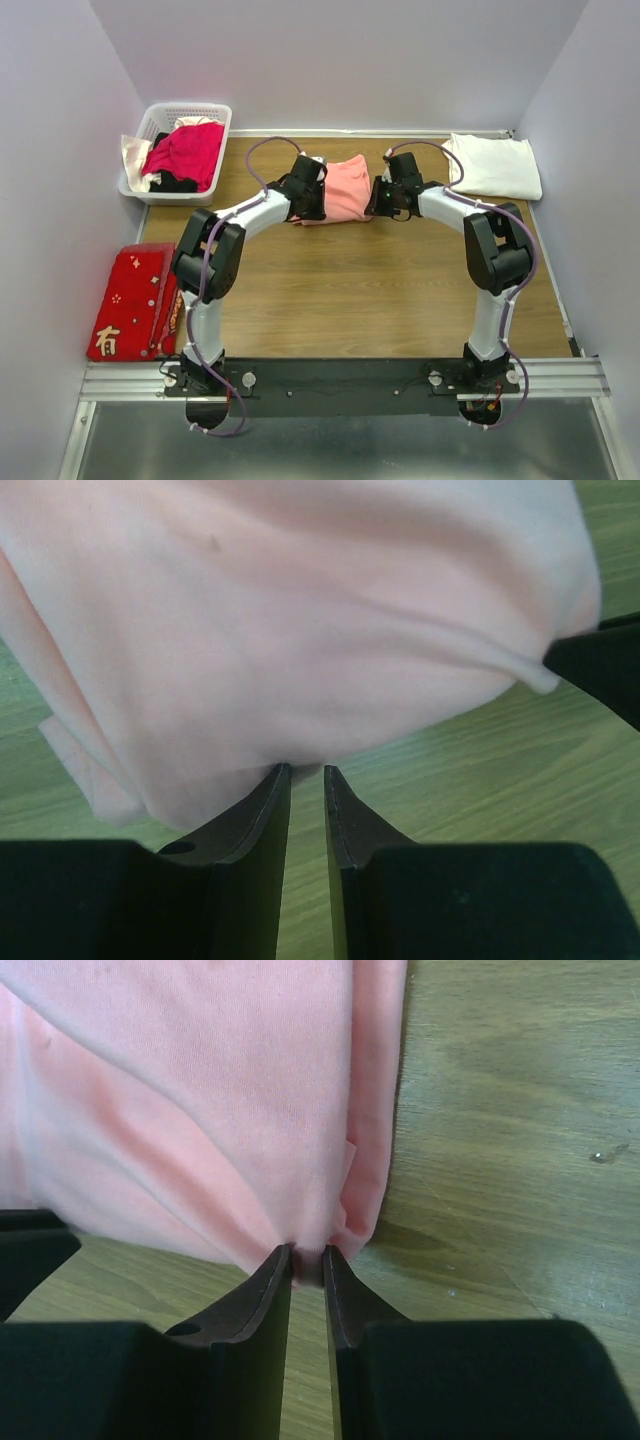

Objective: Fold and stack the t-shirts
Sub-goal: Fold the tshirt

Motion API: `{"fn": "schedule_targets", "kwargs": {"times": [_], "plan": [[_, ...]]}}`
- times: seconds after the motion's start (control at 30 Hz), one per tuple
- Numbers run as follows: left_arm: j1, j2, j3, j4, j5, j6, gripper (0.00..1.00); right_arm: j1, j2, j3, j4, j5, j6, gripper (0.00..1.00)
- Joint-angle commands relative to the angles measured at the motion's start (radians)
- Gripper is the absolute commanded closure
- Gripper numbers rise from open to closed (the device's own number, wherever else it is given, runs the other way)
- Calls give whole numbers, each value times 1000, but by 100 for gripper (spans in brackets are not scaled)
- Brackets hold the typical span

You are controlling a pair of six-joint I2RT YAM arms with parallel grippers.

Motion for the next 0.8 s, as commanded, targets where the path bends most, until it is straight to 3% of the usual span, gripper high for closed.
{"fn": "schedule_targets", "kwargs": {"times": [0.0,0.07,0.2,0.37,0.47,0.63,0.77], "plan": [[2,66,20,-23,-94,-33,71,4,1,18,3,-44,-5,73],[4,86,35,-60,-117,-42,71,4,-10,24,3,-41,-5,73],[8,109,48,-101,-199,-64,71,4,-53,16,0,-36,-23,60],[28,149,103,-170,-272,-90,71,3,-65,8,-2,-53,-31,58],[40,163,127,-184,-286,-93,71,4,-56,-1,-2,-62,-34,60],[44,183,164,-190,-269,-81,71,10,-45,7,-3,-70,-45,77],[44,189,173,-187,-253,-75,71,16,-28,18,-14,-79,-52,78]]}}
